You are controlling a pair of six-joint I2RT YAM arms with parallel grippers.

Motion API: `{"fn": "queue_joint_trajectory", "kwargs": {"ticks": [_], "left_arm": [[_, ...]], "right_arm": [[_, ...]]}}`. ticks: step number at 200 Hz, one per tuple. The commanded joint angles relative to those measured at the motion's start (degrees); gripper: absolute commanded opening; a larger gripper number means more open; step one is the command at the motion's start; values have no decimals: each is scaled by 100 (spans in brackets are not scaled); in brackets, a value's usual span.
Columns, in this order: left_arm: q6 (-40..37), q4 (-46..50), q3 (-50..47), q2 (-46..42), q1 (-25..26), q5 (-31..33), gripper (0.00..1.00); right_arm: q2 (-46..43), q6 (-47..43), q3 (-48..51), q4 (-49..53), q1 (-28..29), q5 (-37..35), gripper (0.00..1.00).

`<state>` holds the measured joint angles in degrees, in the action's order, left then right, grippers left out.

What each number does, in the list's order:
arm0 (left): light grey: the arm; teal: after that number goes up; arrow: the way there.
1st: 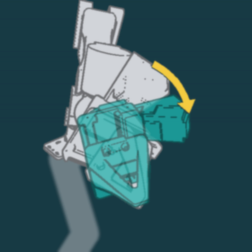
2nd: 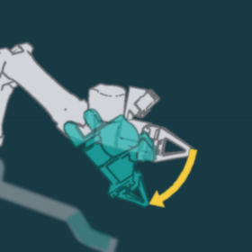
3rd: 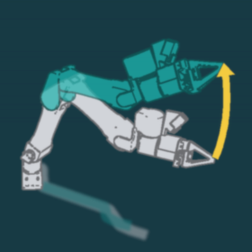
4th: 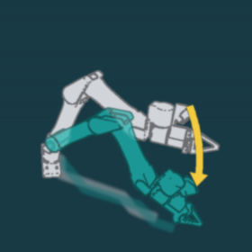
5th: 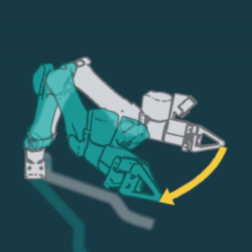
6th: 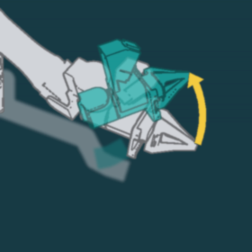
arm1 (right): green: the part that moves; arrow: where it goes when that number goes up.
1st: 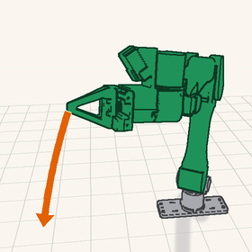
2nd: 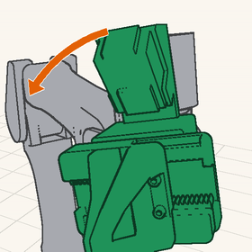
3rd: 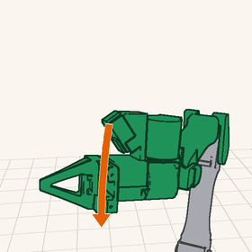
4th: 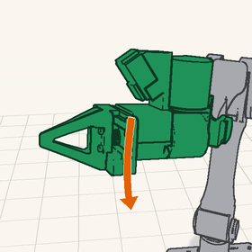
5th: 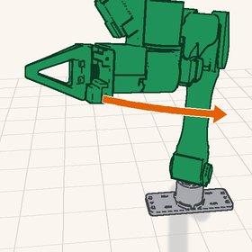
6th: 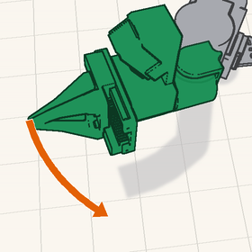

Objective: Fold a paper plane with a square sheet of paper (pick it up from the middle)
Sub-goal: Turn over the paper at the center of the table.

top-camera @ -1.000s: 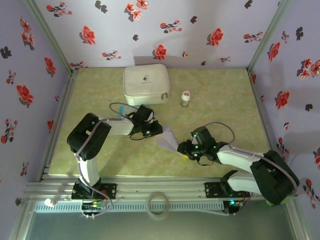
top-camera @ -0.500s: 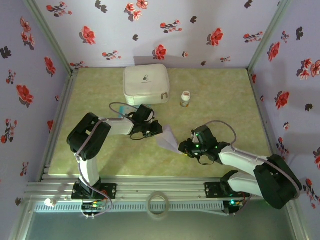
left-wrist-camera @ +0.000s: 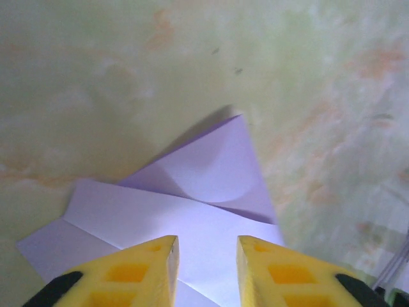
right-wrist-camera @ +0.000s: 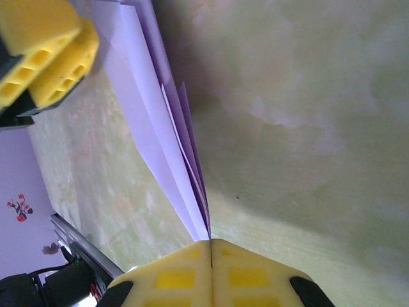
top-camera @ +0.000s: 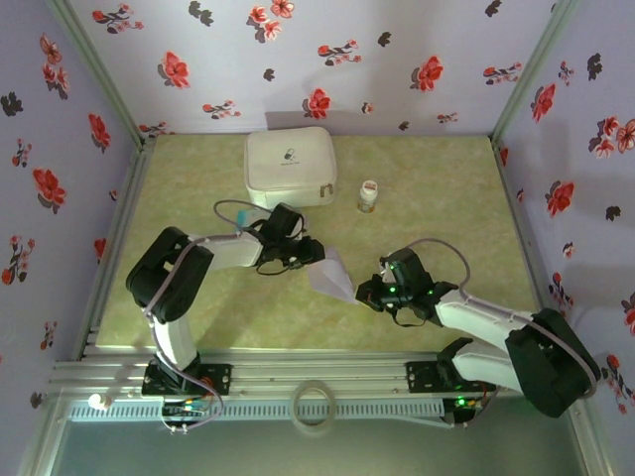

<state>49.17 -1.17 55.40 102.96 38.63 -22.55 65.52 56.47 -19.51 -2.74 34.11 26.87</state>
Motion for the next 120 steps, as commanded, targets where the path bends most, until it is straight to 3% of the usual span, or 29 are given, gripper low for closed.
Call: {"fn": "queue_joint_trajectory", "kwargs": {"ticks": [1,58,120], "left_arm": [[-108,98,69,-617,-42,137,33],[-326,406,-261,-1818,-49,1120,36],[-226,398,-920,-2845,-114,1989,37]], "right_arm": [[-256,-277,-101,144,-40,-3,6],[-881,-1848,-1453,2723,-27,-1123,4],[-946,-2598,-2583,4122,65,-2121,4]]}}
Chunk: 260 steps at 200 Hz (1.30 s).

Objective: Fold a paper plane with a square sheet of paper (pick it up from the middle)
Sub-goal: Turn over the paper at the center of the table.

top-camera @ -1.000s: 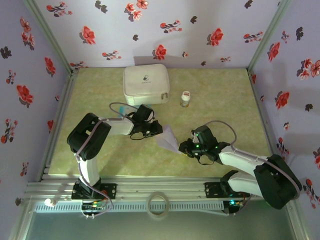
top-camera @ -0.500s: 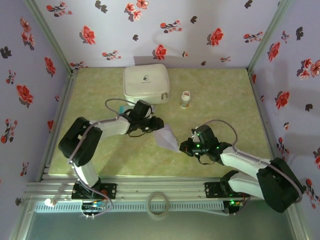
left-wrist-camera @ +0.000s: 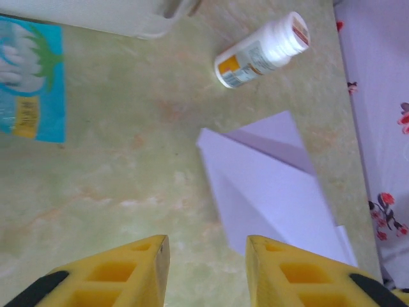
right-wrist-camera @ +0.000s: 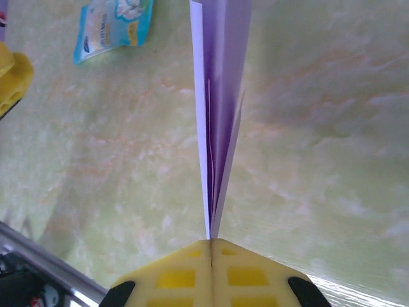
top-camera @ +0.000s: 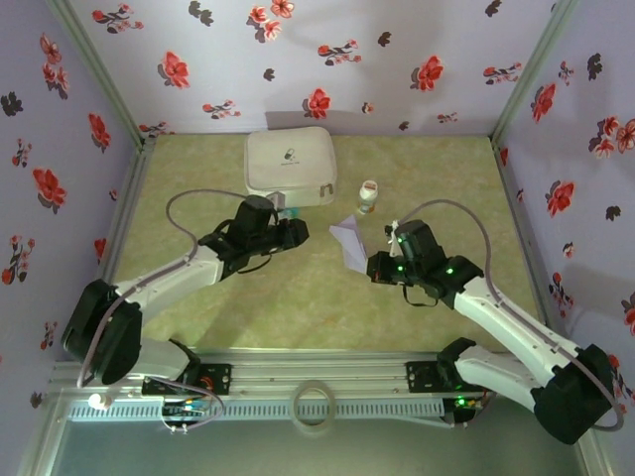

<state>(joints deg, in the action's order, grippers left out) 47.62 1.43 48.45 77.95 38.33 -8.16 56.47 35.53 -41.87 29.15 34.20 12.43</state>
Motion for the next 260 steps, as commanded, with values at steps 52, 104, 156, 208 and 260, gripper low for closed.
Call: {"fn": "queue_joint_trajectory", "kwargs": {"ticks": [52,104,156,208,260], "left_arm": [[110,129,-520,-789,-205,801,37],[289,119,-718,-1007,-277,834,38],[416,136,-867,-1169,-342,930,38],[442,252,-859,-1325,-379,1151,38],[442,420,-958,-1618,-464,1420,38]], "right_arm": [[218,-840,-1001,1754,449,-1576,4],[567,-903,-1504,2427,1198,-3276,4],[1171,-860,-1641,2785,1684,-4425,3],[2332,-909,-1832,2792,2443,-4820,4],[3213,-1139,-1758,1810,2807,-3592,9]]}}
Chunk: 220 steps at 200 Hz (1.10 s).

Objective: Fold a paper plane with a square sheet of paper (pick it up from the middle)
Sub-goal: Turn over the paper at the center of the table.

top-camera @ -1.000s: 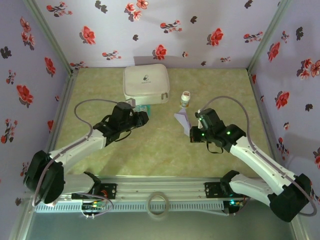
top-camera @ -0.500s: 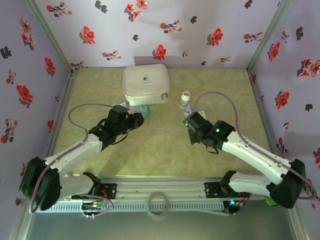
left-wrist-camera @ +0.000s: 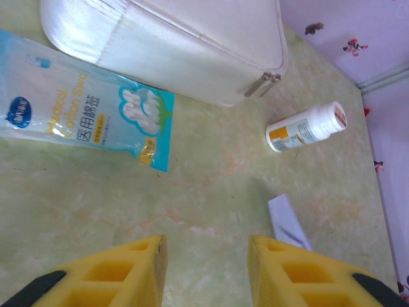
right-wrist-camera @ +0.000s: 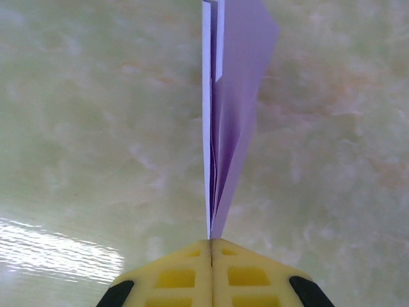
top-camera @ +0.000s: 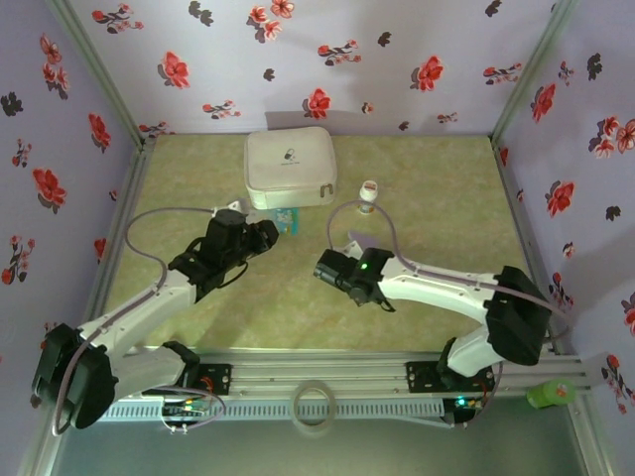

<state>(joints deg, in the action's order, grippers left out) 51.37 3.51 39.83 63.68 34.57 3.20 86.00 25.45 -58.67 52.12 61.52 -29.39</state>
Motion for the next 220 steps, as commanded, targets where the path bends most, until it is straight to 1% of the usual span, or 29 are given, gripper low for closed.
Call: {"fn": "queue_joint_trajectory", "kwargs": {"ticks": [1,17,24,38,51,73,84,104,113,121,138,149,160,173,178,196,220], "left_arm": [[70,212,-102,-195,-89,280,38],[63,247,-147,-274,-124,293,38],[130,247,-200,-303,-141,286,40],[288,229,-288,-321,-204,254,41],[328,229,-295,-287,-272,139,41],[188,251,-198,-205,-310,-20,41],[137,281,-141,-136,-336,-108,41],[163,246,-99,-17,-362,-288,42],[217,156,-94,47,-378,-380,42],[237,63,-89,107,-380,-450,42],[219,-58,-30,282,-381,-603,42],[198,-91,39,411,-380,-721,42],[166,-113,118,549,-381,-863,42],[156,-143,188,692,-376,-1011,42],[163,-163,207,744,-380,-1064,41],[176,-242,262,895,-380,-1257,41],[171,-304,306,1064,-380,-1516,40]], "right_arm": [[273,-134,-75,-498,78,617,9],[469,-122,-144,-744,130,983,13],[561,-135,-165,-859,138,1348,15],[725,-115,-249,-1034,139,1757,18],[825,-32,-282,-1173,137,1970,20],[750,178,-195,-1475,64,2315,31],[577,265,-80,-1673,-6,2495,37],[92,404,302,-2188,-297,3105,38],[-198,525,551,-2499,-514,3471,38],[-469,667,755,-2744,-724,3721,42],[-1075,970,1218,-3265,-1162,4025,46],[-1382,1230,1471,-3547,-1486,4214,50],[-1564,1559,1698,-3821,-1819,4450,50],[-1608,1913,1939,-4190,-2199,4792,47],[-1582,2037,1996,-4327,-2321,4915,45],[-1350,2270,2071,-4595,-2578,5305,33],[-948,2223,1952,-4169,-2704,5155,23]]}}
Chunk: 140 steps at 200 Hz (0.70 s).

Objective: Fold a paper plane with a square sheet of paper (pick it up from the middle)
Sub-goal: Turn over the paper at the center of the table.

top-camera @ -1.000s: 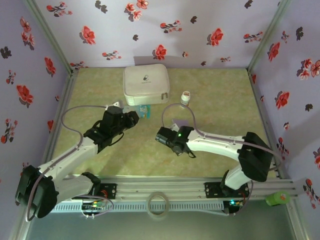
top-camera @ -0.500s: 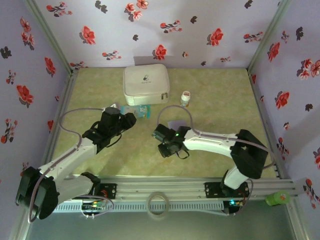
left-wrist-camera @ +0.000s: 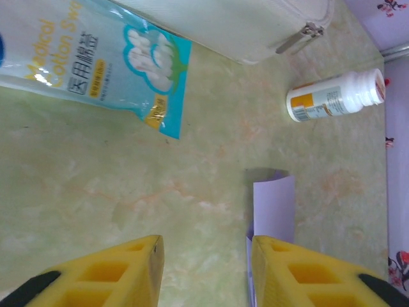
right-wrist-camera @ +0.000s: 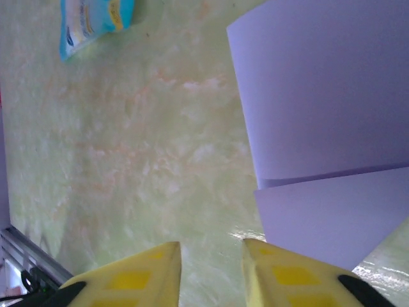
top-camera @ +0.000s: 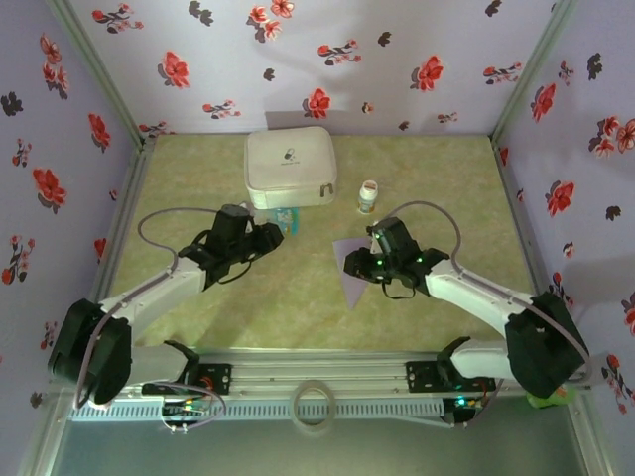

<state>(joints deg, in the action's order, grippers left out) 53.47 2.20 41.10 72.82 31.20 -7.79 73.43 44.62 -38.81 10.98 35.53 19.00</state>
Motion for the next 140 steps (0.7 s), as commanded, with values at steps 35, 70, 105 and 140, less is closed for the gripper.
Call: {"fn": "queue_joint_trajectory", "kwargs": {"ticks": [35,70,105,140], "left_arm": [[-33,-336,213,402,-41,-795,39],[72,-568,291,705,2,-1111,37],[68,-639,451,979,74,-1333,36],[314,-1041,511,1326,200,-1580,33]], "right_arm": [[766,549,77,-492,-225,385,14],[1293,690,211,-929,-327,533,10],[1667,689,232,-772,-327,568,11],[1718,958,431,-888,-202,501,11]]}}
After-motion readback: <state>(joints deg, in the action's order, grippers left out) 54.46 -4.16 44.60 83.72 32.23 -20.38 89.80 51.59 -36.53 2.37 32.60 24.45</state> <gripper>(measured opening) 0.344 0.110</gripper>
